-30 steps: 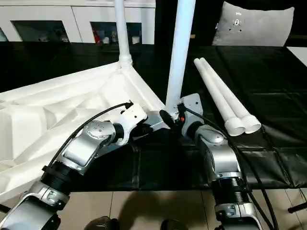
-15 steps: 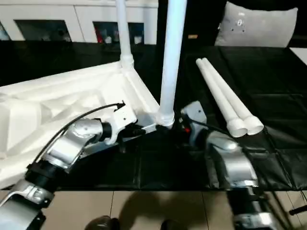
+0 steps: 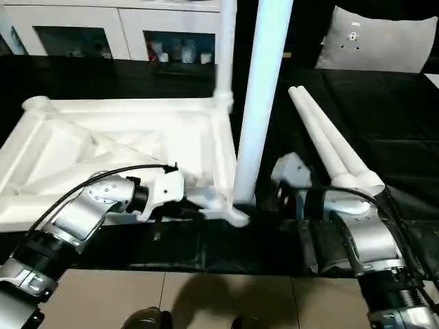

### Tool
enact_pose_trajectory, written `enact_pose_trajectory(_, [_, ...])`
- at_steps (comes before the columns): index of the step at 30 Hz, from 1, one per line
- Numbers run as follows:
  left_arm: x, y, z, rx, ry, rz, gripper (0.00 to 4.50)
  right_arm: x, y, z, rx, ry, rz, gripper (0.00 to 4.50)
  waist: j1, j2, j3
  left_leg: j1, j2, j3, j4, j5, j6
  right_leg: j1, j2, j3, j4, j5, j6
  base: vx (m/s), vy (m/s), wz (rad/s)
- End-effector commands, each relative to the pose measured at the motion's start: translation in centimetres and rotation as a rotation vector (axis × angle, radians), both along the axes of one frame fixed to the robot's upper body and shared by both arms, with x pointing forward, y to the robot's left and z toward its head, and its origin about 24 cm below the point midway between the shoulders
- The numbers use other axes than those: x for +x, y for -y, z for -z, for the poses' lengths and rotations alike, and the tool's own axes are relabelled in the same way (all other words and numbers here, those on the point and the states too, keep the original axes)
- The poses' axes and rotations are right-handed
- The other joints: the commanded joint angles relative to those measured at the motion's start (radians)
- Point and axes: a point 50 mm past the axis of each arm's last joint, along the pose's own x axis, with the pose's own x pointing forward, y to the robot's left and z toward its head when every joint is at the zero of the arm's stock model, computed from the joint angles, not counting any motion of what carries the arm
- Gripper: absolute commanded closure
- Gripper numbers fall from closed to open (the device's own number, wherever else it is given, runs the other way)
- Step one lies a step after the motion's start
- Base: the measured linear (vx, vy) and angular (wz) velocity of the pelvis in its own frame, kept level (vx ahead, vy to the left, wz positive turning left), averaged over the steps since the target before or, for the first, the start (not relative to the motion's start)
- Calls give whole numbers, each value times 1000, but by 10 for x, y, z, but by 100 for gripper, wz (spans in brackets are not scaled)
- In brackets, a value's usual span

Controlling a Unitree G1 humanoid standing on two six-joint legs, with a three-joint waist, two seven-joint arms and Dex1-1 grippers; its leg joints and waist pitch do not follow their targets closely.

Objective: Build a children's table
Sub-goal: Rotate leg to tighten

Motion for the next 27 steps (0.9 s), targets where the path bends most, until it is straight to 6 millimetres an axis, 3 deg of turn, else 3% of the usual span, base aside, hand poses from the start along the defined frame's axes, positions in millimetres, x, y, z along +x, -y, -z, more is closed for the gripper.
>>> enact_pose_trajectory(1, [0,7,-13,-6,63,75,450,0,0,0,-17,-5,-22,36,0,-11,-77,13,59,-21,-64,-143,101,62,-95,54,-82,-273,-168,0,0,0])
enact_pose_trajectory(22, [1,6,-13,-29,38,68,450,-3,-8,-1,72,-86,-71,189,1,-13,-78,13,59,-20,-63,-138,100,62,-94,53,-82,-279,-172,0,0,0])
enact_pose_trajectory(27, [8,15,-16,-89,14,-47,450,4,-26,4,123,-117,81,192,-6,-11,-75,15,58,-22,-66,-143,82,58,-92,51,-84,-308,-169,0,0,0])
